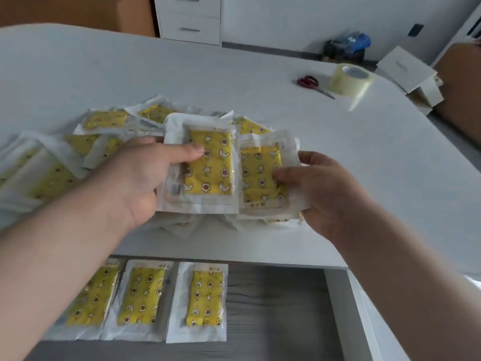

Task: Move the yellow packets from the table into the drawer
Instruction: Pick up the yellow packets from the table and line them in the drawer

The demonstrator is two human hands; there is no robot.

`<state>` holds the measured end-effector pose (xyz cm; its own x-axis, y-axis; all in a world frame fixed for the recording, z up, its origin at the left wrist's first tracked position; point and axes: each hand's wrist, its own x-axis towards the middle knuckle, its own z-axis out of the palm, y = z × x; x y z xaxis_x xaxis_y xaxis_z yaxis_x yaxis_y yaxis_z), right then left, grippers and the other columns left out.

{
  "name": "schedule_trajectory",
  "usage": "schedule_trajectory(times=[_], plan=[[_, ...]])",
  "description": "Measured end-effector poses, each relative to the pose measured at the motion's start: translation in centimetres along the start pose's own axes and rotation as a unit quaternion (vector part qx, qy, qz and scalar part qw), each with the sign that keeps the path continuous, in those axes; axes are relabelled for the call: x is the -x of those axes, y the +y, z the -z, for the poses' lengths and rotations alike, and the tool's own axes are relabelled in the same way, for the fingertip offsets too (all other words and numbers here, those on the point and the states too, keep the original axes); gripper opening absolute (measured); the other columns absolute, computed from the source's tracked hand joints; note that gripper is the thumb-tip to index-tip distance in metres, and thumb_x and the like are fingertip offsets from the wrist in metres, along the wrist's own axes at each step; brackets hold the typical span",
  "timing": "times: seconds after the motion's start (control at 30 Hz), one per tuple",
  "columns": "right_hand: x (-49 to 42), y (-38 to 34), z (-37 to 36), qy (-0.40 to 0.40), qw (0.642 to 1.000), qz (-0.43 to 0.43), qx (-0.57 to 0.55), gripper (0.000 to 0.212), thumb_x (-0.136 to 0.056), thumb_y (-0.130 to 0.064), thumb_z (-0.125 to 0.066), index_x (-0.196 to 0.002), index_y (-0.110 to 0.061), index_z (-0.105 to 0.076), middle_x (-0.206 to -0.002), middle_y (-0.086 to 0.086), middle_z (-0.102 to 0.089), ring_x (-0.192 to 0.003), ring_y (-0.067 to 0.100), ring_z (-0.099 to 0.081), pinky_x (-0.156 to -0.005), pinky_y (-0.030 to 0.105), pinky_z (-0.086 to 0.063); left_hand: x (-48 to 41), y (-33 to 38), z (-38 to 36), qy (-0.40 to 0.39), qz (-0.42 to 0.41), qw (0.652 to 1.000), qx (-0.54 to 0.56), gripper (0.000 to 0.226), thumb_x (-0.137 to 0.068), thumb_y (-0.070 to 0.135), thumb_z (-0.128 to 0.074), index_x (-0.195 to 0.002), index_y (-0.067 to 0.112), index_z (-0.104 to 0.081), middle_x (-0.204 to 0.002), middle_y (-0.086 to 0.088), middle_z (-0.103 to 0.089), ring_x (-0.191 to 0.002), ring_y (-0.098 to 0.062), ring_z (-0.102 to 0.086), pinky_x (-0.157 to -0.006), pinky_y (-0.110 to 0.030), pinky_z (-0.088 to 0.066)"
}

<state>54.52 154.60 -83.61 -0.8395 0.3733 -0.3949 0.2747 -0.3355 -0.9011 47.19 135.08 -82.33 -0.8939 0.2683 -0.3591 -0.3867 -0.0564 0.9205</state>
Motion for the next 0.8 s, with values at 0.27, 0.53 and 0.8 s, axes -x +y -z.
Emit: schedule_trajectory(times=[0.27, 0.53, 0.8], plan=[[1.6, -0.8, 0.5, 0.017, 1.0, 0.006, 0.004, 0.036, -0.08, 0.015, -0.062, -0.113, 0.0, -0.059, -0.097, 0.021, -0.073, -0.083, 0.038, -0.072, -0.072, 0.054, -0.059, 1.6, 0.9, 0.2, -0.001, -0.011, 1.0, -0.008, 0.061, -0.052, 0.014, -0.073, -0.112, 0.008, -0.068, -0.095, -0.011, -0.076, -0.084, -0.027, -0.074, -0.08, -0.045, -0.056], [6.7, -0.9, 1.9, 0.035, 0.999, -0.003, 0.02, 0.031, -0.081, 0.016, -0.062, -0.104, -0.004, -0.06, -0.093, 0.017, -0.074, -0.08, 0.034, -0.073, -0.071, 0.051, -0.06, 6.4, -0.3, 0.3, -0.006, -0.005, 1.0, 0.005, 0.039, -0.06, 0.011, -0.074, -0.099, 0.01, -0.067, -0.083, -0.005, -0.077, -0.083, -0.02, -0.071, -0.069, -0.031, -0.048], [12.8, 1.1, 2.7, 0.052, 0.996, -0.059, 0.044, 0.032, -0.082, 0.015, -0.062, -0.108, -0.003, -0.06, -0.093, 0.02, -0.075, -0.081, 0.037, -0.073, -0.067, 0.05, -0.06, 11.4, -4.2, 2.2, -0.025, 0.033, 0.998, -0.039, 0.035, -0.064, 0.016, -0.081, -0.097, 0.012, -0.07, -0.087, -0.003, -0.077, -0.098, -0.027, -0.066, -0.105, -0.049, -0.037]])
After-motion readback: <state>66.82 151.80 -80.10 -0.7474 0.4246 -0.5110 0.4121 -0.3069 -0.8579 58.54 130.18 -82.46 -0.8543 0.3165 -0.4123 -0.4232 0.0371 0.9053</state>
